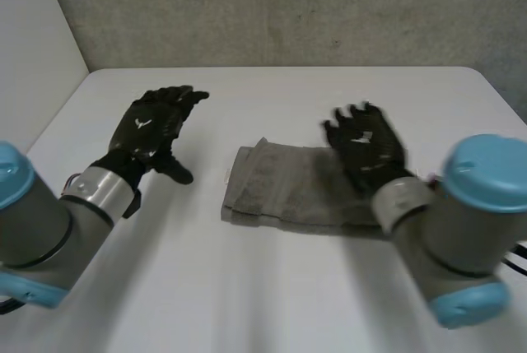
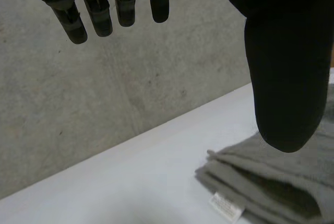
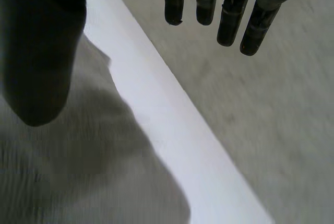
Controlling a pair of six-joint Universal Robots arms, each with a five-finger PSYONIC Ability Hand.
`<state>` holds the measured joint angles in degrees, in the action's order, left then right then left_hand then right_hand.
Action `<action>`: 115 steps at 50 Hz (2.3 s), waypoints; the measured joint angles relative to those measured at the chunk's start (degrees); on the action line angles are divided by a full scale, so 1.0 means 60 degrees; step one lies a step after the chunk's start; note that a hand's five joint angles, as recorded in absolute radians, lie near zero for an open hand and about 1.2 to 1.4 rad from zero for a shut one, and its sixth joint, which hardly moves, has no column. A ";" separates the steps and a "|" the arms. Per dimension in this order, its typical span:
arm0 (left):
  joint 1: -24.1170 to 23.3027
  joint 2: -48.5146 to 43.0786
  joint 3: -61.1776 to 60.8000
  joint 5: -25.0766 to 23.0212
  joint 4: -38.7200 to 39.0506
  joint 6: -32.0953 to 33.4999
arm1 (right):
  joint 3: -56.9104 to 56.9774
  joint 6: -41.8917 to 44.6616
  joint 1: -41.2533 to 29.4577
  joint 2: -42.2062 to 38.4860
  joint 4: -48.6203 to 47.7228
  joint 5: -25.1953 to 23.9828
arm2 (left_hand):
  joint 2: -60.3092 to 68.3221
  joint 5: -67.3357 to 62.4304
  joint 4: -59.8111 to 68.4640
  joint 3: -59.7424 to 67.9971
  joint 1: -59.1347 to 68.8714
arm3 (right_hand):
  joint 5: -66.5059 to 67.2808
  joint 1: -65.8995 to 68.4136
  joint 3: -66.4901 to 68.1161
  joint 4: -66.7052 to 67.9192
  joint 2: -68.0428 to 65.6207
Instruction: Fold the towel.
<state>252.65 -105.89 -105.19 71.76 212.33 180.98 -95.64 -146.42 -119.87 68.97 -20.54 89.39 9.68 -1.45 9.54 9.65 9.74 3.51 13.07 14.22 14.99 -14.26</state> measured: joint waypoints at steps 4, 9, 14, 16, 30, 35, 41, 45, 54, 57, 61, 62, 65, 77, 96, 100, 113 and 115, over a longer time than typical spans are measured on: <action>-0.0664 -0.0609 0.1020 0.0664 -0.0559 0.0014 | -0.1306 -0.0674 0.1182 0.0568 0.0002 -0.0374 | 0.0010 0.0000 0.0020 0.0016 0.0002 | -0.0001 -0.0003 -0.0001 0.0000 0.0000; -0.1230 -0.1300 0.1937 0.1279 -0.1177 0.0034 | -0.2084 -0.0822 0.1984 0.0607 -0.0035 -0.0860 | 0.0018 0.0000 0.0021 0.0021 0.0007 | 0.0569 0.0609 0.0449 0.0363 -0.0441; -0.1795 -0.2146 0.2845 0.1814 -0.1661 0.0061 | -0.2496 -0.0856 0.2581 0.0301 -0.0134 -0.1434 | 0.0022 0.0000 0.0021 0.0023 0.0029 | 0.4522 0.4524 0.4349 0.4193 -0.4370; -0.1969 -0.2414 0.3084 0.1940 -0.1728 0.0094 | -0.2509 -0.0941 0.2719 0.0169 -0.0172 -0.1568 | 0.0022 0.0000 0.0021 0.0022 0.0028 | 0.6922 0.6993 0.6823 0.6661 -0.6881; -0.2167 -0.2214 0.2937 0.2006 -0.1657 0.0227 | -0.2449 -0.2361 0.3815 0.0555 -0.0148 -0.1912 | 0.0003 0.0000 0.0020 0.0011 0.0001 | 1.0511 1.0017 1.0395 1.0289 -1.0414; -0.2122 -0.1803 0.2727 0.1995 -0.1649 0.0210 | -0.2562 -0.2533 0.4070 0.0720 -0.0092 -0.2104 | 0.0002 0.0000 0.0005 0.0002 0.0001 | 1.0351 1.0011 1.0215 1.0114 -1.0230; -0.2074 -0.1496 0.2451 0.1959 -0.1601 0.0199 | -0.2692 -0.2914 0.4098 0.0718 -0.0084 -0.2242 | 0.0002 0.0000 -0.0001 0.0002 0.0001 | 0.4911 0.4975 0.4823 0.4748 -0.4789; -0.2036 -0.1398 0.2146 0.1942 -0.1396 0.0198 | -0.2735 -0.3341 0.4091 0.0653 -0.0088 -0.2356 | 0.0002 -0.0005 -0.0001 0.0002 0.0001 | 0.4151 0.4444 0.4398 0.4212 -0.4463; -0.2004 -0.1445 0.1738 0.1966 -0.0510 0.0202 | -0.2744 -0.3921 0.4078 0.0341 -0.0163 -0.2592 | 0.0002 0.0000 -0.0002 0.0002 0.0001 | 0.5514 0.5499 0.5257 0.5171 -0.5166; -0.2002 -0.1461 0.1701 0.1978 -0.0354 0.0203 | -0.2673 -0.3879 0.4090 0.0178 -0.0146 -0.2549 | 0.0002 0.0000 -0.0001 0.0002 0.0001 | 0.8023 0.8282 0.8046 0.7929 -0.8112; -0.2001 -0.1465 0.1675 0.1985 -0.0276 0.0203 | -0.2597 -0.3486 0.4149 0.0108 -0.0157 -0.2397 | 0.0002 0.0000 -0.0001 0.0002 0.0001 | 1.0409 1.0474 1.0405 1.0318 -0.9875; -0.2001 -0.1462 0.1671 0.1986 -0.0274 0.0203 | -0.2596 -0.3241 0.4166 0.0157 -0.0183 -0.2334 | 0.0002 0.0000 -0.0001 0.0002 0.0001 | 1.0409 1.0474 1.0405 1.0319 -0.9875; -0.1999 -0.1441 0.1672 0.1991 -0.0280 0.0197 | -0.2636 -0.2180 0.4197 0.0401 -0.0310 -0.2111 | 0.0002 0.0000 -0.0002 0.0002 0.0001 | 1.0409 1.0474 1.0405 1.0319 -0.9875; -0.1963 -0.0894 0.1758 0.2000 -0.0365 0.0165 | -0.1512 0.2616 0.2106 0.0479 -0.1004 -0.1711 | 0.0001 0.0000 -0.0002 0.0001 0.0000 | 1.0449 1.0490 1.0405 1.0321 -0.9875; -0.1711 -0.0496 0.1657 0.2000 -0.0331 0.0120 | 0.0621 0.3538 -0.1855 -0.1529 0.0211 -0.1711 | 0.0000 0.0000 -0.0002 0.0001 0.0000 | 0.0496 0.0685 0.0532 0.0453 -0.0433; -0.1736 -0.0539 0.1718 0.1999 -0.0364 0.0109 | 0.0084 0.1944 -0.1200 -0.0540 -0.0090 -0.1623 | 0.0000 0.0000 -0.0002 0.0000 0.0000 | -0.0008 0.0021 -0.0016 -0.0010 0.0015; -0.2415 -0.1121 0.2844 0.2081 -0.1238 -0.0322 | -0.0743 -0.5169 0.2040 0.1336 0.0330 -0.1885 | 0.0023 0.0000 0.0023 0.0024 0.0032 | -0.0008 0.0002 -0.0015 -0.0010 0.0015; -0.2629 -0.1411 0.3217 0.2149 -0.1568 -0.0440 | -0.0652 -0.5700 0.2310 0.1262 0.0566 -0.2075 | 0.0024 0.0002 0.0024 0.0024 0.0032 | -0.0008 0.0002 -0.0016 -0.0010 0.0015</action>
<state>236.87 -114.36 -85.89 84.66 202.93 178.35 -99.55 -180.61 -106.00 76.54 -17.15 76.94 9.82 -1.43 9.69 9.79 9.93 3.47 13.08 14.13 14.93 -14.17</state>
